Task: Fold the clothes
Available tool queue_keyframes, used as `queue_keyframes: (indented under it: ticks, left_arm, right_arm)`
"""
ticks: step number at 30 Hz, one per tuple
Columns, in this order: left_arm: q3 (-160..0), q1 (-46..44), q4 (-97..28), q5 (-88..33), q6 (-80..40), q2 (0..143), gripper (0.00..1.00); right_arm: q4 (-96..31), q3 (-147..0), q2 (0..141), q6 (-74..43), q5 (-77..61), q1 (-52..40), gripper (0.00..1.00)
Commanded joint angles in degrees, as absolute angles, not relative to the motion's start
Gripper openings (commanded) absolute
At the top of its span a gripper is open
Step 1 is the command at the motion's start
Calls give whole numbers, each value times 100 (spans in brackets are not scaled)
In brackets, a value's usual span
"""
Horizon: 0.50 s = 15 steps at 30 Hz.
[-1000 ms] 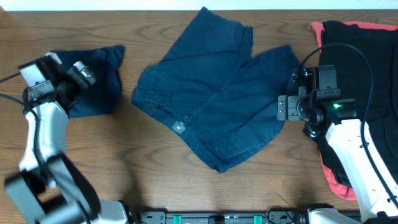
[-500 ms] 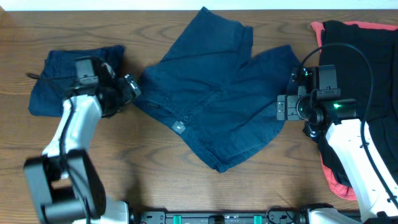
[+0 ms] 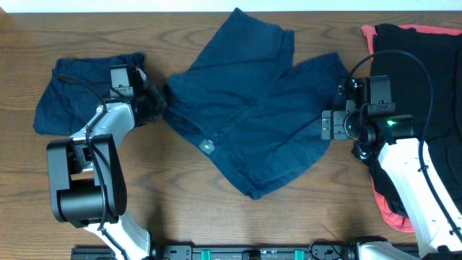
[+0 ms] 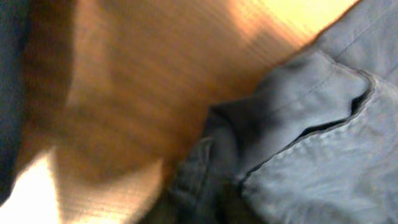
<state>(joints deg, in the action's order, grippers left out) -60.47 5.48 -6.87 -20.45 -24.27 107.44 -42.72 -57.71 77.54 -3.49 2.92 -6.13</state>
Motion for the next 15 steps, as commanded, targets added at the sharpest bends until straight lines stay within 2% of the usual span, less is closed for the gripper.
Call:
queue_keyframes:
  ticks: [1,12,13,15]
  left_arm:
    - [-6163,545,-366,-1984,-2414,10790,6]
    - [-7651,851,-635,-1667,-2259,10792,6]
    - [-7747,888,-735,-1669,-2259,10790,13]
    - [-7940,919,-1092,-1761,-2257,10790,79]
  right_arm:
    - [-4309,-5861,7703,-427,266,-552,99]
    - [-4121,-5861,7706,-825,624,-390,99]
    - [-4088,-5861,7706,-856,622,-322,99]
    - [-3988,-5861,7717,-923,607,-180,99]
